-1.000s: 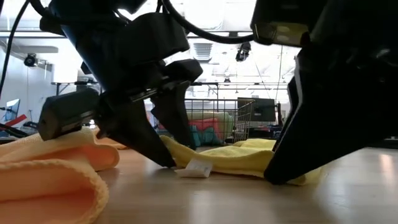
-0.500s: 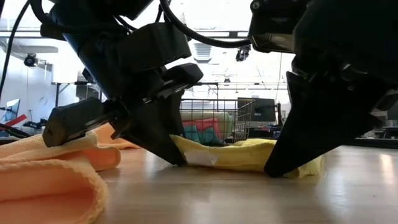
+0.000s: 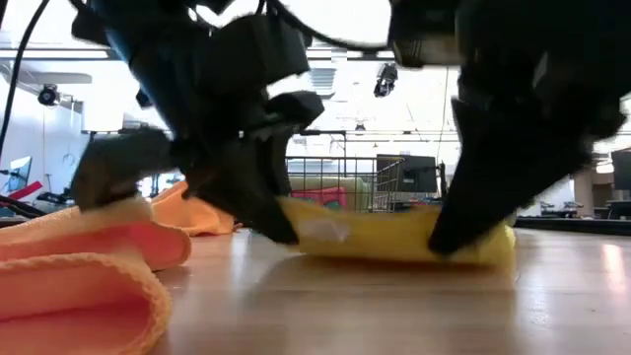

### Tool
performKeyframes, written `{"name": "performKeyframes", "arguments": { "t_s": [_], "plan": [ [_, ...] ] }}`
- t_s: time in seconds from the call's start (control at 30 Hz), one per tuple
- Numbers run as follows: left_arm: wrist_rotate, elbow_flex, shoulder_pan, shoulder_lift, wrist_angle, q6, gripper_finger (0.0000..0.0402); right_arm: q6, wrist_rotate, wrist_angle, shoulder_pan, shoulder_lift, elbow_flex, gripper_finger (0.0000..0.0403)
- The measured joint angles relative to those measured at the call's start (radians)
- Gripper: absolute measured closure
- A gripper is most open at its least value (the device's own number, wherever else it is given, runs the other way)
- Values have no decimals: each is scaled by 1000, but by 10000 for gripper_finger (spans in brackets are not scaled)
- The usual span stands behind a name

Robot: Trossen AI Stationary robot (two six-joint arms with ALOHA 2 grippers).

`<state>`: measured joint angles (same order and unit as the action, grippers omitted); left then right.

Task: Fold microfiber towels
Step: Fold the yellow microfiber cloth

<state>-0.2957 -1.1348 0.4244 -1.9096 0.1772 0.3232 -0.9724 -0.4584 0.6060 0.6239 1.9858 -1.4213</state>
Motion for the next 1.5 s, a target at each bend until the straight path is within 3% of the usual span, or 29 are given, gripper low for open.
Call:
{"name": "performKeyframes", "arguments": {
  "t_s": [0.37,0.7,1.07,1.5],
  "plan": [
    [30,-189,0,189,312,-109,401,4,-32,299,4,-108,-234,394],
    [1,-348,0,233,465,-131,401,-8,-149,616,4,-106,-518,394],
    [-95,-503,0,270,629,-101,402,3,-233,784,4,-106,-713,394],
    [-240,-797,-34,270,779,-6,402,136,-466,887,-5,-108,-937,394]
  ]
}}
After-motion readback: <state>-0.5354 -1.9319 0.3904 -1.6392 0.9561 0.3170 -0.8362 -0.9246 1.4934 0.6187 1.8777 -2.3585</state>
